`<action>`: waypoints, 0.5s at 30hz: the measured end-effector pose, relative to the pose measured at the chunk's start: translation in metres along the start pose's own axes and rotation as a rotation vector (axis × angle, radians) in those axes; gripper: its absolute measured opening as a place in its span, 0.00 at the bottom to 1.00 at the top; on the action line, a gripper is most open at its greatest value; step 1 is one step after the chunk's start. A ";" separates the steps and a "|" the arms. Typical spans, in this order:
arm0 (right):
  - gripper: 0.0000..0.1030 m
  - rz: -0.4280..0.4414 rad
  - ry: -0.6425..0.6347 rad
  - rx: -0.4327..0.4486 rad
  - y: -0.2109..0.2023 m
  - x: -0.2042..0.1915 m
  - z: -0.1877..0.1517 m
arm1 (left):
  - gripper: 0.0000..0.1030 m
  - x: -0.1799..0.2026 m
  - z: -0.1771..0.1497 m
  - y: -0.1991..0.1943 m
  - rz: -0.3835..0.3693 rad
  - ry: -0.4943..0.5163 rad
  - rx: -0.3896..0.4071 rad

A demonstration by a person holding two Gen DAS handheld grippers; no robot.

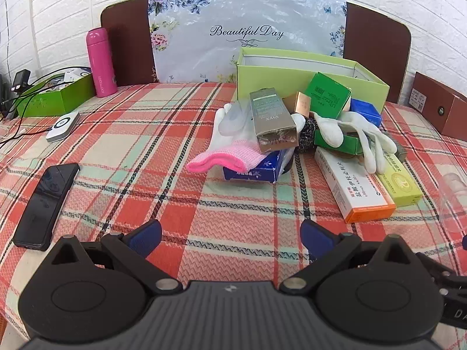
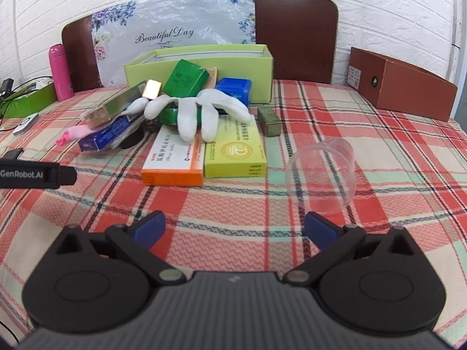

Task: Organize objects
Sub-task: 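Reach both grippers toward the pile of items beside the green box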

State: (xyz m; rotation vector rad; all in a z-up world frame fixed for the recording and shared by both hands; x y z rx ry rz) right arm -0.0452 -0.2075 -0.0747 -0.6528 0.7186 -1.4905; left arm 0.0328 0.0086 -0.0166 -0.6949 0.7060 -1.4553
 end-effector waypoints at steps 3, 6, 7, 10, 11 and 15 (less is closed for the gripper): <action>1.00 0.013 -0.001 -0.004 0.003 -0.003 0.001 | 1.00 -0.001 0.003 0.002 -0.001 -0.003 0.000; 1.00 0.016 0.000 -0.013 0.007 -0.005 0.001 | 1.00 -0.002 0.004 0.005 -0.003 -0.008 -0.003; 1.00 0.019 0.002 -0.017 0.008 -0.005 0.002 | 1.00 -0.003 0.004 0.006 -0.003 -0.008 -0.004; 1.00 0.036 0.005 -0.029 0.013 -0.006 0.002 | 1.00 -0.004 0.004 0.009 -0.003 -0.008 -0.011; 1.00 0.041 0.005 -0.033 0.014 -0.007 0.002 | 1.00 -0.004 0.005 0.010 -0.005 -0.008 -0.013; 1.00 0.051 -0.007 -0.046 0.019 -0.011 0.003 | 1.00 -0.004 0.007 0.015 -0.006 -0.010 -0.017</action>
Point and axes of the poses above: each gripper's, at about its wrist camera, not at the fingertips, and y roughly the way its jaws point, x to its right, z to its top, the point moved 4 cm from there along y, roughly the way its jaws point, and after that the axes turned 12 degrees about -x, right-handed, at the moved point
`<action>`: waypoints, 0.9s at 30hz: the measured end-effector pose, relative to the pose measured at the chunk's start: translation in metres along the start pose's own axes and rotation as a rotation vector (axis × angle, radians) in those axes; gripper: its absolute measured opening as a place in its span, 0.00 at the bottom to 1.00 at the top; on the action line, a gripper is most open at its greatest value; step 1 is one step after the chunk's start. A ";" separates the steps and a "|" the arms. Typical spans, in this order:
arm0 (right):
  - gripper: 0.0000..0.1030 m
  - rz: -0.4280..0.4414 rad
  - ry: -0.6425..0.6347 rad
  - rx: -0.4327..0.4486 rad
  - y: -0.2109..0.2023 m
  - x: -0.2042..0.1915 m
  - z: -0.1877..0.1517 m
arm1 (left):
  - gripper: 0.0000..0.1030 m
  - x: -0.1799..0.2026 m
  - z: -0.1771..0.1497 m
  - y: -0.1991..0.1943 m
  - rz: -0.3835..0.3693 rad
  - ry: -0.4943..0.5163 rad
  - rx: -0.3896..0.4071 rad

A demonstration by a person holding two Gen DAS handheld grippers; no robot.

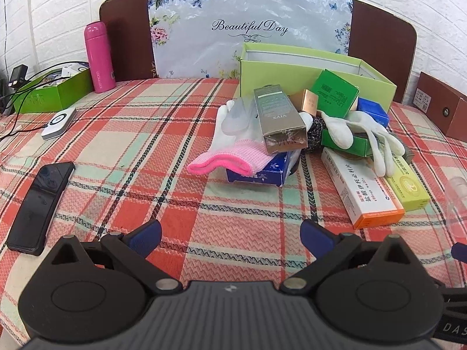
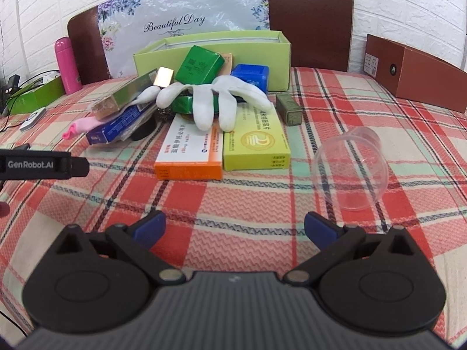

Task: Organize objects
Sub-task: 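Reach both grippers toward the pile of items beside the green box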

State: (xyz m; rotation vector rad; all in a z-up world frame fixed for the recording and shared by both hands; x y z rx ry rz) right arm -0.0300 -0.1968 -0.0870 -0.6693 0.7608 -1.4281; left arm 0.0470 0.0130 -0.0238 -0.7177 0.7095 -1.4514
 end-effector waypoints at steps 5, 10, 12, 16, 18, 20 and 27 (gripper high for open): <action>1.00 0.024 -0.031 -0.004 0.008 -0.010 0.008 | 1.00 -0.002 0.005 0.004 -0.011 -0.005 -0.001; 1.00 0.039 -0.076 -0.008 0.023 -0.027 0.021 | 1.00 -0.004 0.022 0.000 -0.041 -0.002 0.040; 1.00 0.047 -0.085 -0.010 0.032 -0.033 0.029 | 1.00 -0.004 0.033 -0.004 -0.063 -0.003 0.076; 0.96 0.067 -0.065 0.010 0.046 -0.042 0.043 | 1.00 0.003 0.055 -0.003 -0.123 0.017 0.113; 0.84 0.062 -0.032 0.020 0.052 -0.042 0.049 | 1.00 0.009 0.067 0.001 -0.155 0.023 0.124; 0.67 0.044 -0.007 0.044 0.056 -0.038 0.051 | 0.98 0.013 0.078 0.008 -0.180 0.020 0.121; 0.63 0.112 -0.086 0.021 0.032 -0.015 0.031 | 0.43 0.015 0.085 0.038 -0.279 0.007 0.013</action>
Point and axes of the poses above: each gripper's, at about its wrist camera, not at the fingertips, and y roughly the way its jaws point, x to its right, z to its top, the point moved 4 cm from there along y, roughly the way its jaws point, and after that the axes turned 12 degrees about -x, right-handed, at the moved point
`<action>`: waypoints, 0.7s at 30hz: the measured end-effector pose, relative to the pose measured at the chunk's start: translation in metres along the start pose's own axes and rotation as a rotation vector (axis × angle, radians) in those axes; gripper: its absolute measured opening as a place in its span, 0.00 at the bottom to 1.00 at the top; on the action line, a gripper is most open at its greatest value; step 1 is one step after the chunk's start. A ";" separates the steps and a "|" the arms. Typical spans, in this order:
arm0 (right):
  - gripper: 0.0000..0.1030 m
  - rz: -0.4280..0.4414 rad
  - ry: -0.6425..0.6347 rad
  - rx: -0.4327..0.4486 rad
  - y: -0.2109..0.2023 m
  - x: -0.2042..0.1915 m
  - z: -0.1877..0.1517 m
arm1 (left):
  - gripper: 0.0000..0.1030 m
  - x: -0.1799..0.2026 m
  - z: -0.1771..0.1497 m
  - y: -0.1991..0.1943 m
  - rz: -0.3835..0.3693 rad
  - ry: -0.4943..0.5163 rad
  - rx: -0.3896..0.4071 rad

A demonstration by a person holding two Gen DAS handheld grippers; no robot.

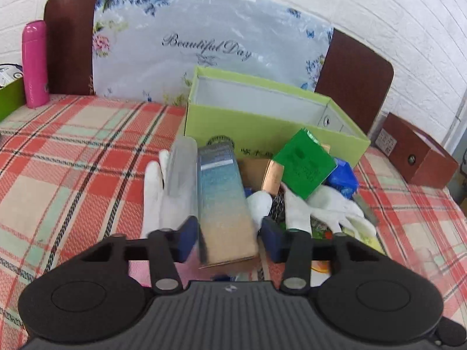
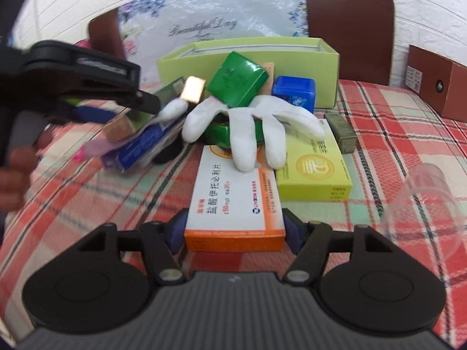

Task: Organize objects
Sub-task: 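Reach both grippers toward the pile of items beside the green box, then drop the teal tube box with the left gripper while the right drops the orange-white box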

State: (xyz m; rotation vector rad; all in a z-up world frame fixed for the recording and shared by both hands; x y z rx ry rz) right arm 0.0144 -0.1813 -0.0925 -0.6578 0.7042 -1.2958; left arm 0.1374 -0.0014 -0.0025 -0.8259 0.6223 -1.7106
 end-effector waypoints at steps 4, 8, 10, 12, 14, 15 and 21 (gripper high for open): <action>0.64 0.043 -0.108 -0.047 -0.021 0.001 -0.025 | 0.42 0.002 -0.030 -0.019 -0.024 0.075 -0.030; 0.71 0.078 -0.119 -0.066 -0.032 0.005 -0.031 | 0.44 0.003 -0.068 -0.042 -0.070 0.117 -0.082; 0.82 0.086 -0.103 -0.053 -0.029 0.006 -0.027 | 0.53 0.005 -0.074 -0.043 -0.052 0.131 -0.078; 0.83 0.070 -0.097 -0.044 -0.023 0.006 -0.021 | 0.60 0.009 -0.072 -0.039 -0.009 0.157 -0.047; 0.83 0.062 -0.084 -0.043 -0.016 0.006 -0.017 | 0.60 0.014 -0.066 -0.031 0.013 0.171 -0.042; 0.83 0.058 -0.081 -0.047 -0.012 0.005 -0.015 | 0.60 0.016 -0.063 -0.024 0.006 0.175 -0.061; 0.77 0.018 -0.113 -0.044 -0.011 0.002 -0.019 | 0.58 0.019 -0.075 -0.008 0.017 0.190 -0.127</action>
Point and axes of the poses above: each gripper's, at about its wrist camera, not at the fingertips, and y roughly the way its jaws point, x to its right, z to its top, the point moved 4 cm from there along y, roughly the way its jaws point, and after that the axes turned 12 degrees about -x, right-handed, at the moved point
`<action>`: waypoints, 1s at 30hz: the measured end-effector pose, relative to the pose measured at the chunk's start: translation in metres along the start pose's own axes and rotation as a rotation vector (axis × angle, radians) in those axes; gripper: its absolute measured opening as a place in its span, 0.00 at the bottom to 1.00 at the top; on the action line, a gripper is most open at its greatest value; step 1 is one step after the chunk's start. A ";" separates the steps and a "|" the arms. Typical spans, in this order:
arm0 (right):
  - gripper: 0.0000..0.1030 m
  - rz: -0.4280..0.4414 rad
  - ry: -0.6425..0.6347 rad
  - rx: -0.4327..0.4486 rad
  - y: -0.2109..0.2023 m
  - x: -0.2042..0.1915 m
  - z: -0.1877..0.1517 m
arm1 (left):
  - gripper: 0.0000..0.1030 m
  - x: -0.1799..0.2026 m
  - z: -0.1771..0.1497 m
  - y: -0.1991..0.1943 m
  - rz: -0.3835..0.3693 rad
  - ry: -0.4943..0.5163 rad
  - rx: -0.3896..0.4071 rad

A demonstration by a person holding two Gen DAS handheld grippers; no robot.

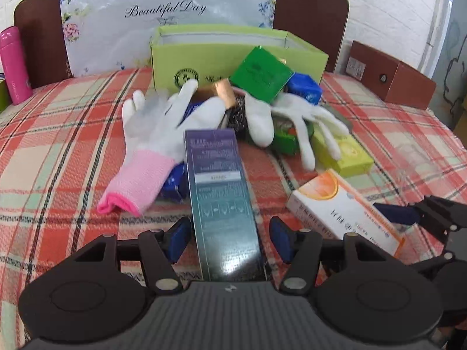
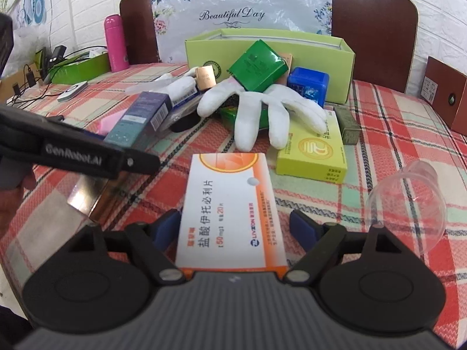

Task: Organize objects
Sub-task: 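Drop the teal tube box with the left gripper while the right drops the orange-white box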

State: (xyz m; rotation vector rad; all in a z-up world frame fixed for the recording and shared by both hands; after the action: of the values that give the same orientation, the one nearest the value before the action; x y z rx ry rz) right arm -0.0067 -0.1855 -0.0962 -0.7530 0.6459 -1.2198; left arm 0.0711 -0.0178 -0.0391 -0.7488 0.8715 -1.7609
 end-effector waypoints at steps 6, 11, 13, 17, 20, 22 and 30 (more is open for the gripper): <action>0.63 0.078 -0.004 0.007 -0.010 0.001 0.007 | 0.40 0.001 0.001 -0.019 -0.080 0.037 0.021; 0.63 0.170 0.026 0.108 -0.046 0.011 0.032 | 0.40 0.001 0.023 -0.047 -0.138 0.053 0.112; 0.63 0.151 0.038 0.165 -0.056 0.019 0.049 | 0.40 0.000 0.035 -0.056 -0.141 0.056 0.148; 0.63 0.087 0.062 0.253 -0.066 0.037 0.082 | 0.40 -0.007 0.061 -0.070 -0.140 0.036 0.219; 0.63 0.042 0.069 0.285 -0.059 0.050 0.112 | 0.40 -0.014 0.090 -0.076 -0.112 0.007 0.288; 0.63 0.024 0.085 0.285 -0.048 0.058 0.131 | 0.40 -0.019 0.115 -0.075 -0.106 -0.022 0.323; 0.63 -0.090 0.113 0.292 0.018 0.073 0.210 | 0.40 -0.030 0.211 -0.039 -0.045 -0.105 0.428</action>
State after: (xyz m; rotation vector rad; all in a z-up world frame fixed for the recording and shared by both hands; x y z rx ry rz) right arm 0.1852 -0.2200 0.0128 -0.4758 0.5152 -1.4108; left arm 0.2312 -0.0257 0.1060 -0.5723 0.3874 -1.8459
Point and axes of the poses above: each gripper's, at about its wrist camera, not at the fingertips, and y roughly the way its jaws point, x to its right, z to its top, the point moved 4 cm from there along y, roughly the way its jaws point, and after that the axes turned 12 degrees about -x, right-handed, at the moved point
